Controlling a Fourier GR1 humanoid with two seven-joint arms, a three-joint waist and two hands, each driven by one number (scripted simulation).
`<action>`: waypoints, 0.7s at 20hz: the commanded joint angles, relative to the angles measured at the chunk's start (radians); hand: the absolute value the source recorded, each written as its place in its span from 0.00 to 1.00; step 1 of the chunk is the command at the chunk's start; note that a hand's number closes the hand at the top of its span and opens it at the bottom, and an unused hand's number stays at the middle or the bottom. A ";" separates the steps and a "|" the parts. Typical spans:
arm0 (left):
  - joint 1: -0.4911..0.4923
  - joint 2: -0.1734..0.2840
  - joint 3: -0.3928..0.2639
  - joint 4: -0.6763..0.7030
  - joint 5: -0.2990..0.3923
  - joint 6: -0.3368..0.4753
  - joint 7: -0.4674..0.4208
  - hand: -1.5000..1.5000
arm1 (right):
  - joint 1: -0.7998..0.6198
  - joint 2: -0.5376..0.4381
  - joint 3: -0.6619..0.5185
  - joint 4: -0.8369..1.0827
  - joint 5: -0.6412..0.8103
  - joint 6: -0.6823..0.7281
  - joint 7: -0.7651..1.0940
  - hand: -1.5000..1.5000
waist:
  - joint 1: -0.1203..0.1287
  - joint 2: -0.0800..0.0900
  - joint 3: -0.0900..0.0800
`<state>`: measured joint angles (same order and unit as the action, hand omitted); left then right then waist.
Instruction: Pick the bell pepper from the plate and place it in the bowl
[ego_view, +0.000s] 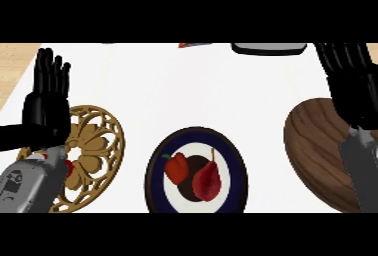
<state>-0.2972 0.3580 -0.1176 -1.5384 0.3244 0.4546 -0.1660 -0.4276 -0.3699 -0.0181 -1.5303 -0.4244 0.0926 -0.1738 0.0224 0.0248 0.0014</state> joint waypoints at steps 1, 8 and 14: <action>-0.023 0.011 -0.039 -0.007 -0.041 0.015 0.095 0.50 | -0.015 0.091 0.158 -0.004 0.131 -0.067 0.044 1.00 | -0.013 -0.025 -0.001; 0.093 -0.008 -0.186 0.083 -0.035 -0.104 0.123 0.50 | 0.036 0.031 0.475 -0.003 0.588 -0.193 0.151 1.00 | -0.045 -0.045 -0.010; 0.095 -0.010 -0.204 0.078 -0.033 -0.134 0.143 0.50 | 0.336 0.363 0.724 0.029 0.675 -0.564 -0.138 0.00 | -0.024 -0.026 0.000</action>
<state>-0.2150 0.3424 -0.3121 -1.4721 0.2824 0.3561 -0.0299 -0.2041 -0.1156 0.5642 -1.5171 0.1466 -0.2753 -0.1795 -0.0065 -0.0045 -0.0010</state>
